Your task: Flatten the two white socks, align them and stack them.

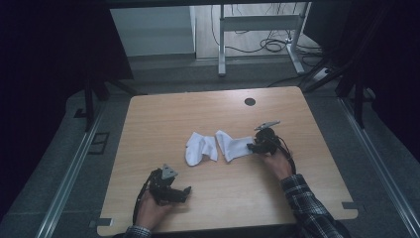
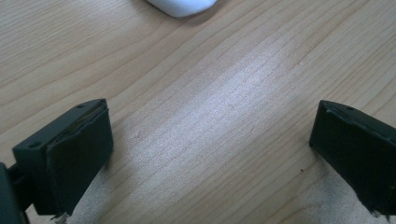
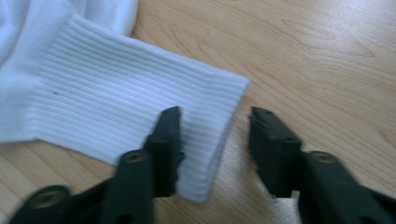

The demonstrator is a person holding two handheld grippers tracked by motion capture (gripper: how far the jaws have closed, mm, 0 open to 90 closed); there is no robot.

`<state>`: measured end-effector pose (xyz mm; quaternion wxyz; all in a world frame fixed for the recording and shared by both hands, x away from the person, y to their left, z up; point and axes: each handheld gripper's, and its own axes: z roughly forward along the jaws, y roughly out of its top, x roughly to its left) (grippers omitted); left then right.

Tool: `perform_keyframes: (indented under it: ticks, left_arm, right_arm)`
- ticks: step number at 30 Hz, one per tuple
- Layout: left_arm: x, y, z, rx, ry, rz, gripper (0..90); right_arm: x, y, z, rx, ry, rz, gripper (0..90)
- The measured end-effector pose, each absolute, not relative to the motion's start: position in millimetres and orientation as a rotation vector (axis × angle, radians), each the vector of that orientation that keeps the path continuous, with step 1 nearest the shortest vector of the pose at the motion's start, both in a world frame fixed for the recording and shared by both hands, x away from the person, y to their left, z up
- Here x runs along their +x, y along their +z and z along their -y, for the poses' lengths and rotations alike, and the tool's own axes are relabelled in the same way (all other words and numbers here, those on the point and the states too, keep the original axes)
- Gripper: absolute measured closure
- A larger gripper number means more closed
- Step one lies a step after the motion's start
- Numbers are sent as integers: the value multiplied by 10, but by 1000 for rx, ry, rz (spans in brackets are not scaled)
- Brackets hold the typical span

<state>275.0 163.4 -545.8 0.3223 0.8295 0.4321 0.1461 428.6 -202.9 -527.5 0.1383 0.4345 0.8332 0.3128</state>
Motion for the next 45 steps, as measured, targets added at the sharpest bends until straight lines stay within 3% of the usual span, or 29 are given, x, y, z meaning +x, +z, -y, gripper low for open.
perform_keyframes:
  ticks: [3, 5, 10, 31, 37, 40, 45]
  left_arm:
    - [2750, -5458, -1634, 2178, 384, -1134, 0]
    - [2750, -5458, -1634, 2178, 384, -1134, 0]
    - [2750, -5458, -1634, 2178, 383, -1134, 0]
    - [2753, -5458, -1635, 2179, 386, -1132, 0]
    - [2750, -5456, -1635, 2182, 381, -1136, 0]
    - [2753, -5455, -1638, 2186, 385, -1131, 0]
    - [2753, -5458, -1635, 2179, 386, -1133, 0]
  right_arm:
    - [4273, -5263, 2076, 1276, 908, -2416, 787]
    - [4257, -5245, 2093, 1281, 896, -2433, 812]
    - [4235, -5091, 2150, 1328, 947, -2448, 819]
    - [4084, -3547, 1655, 1138, 1329, -2440, 822]
    - [3950, -3090, 1679, 1055, 1400, -2361, 823]
    - [3929, -3074, 1789, 1070, 1366, -2334, 822]
    - [3985, -3378, 2055, 1160, 1279, -2340, 821]
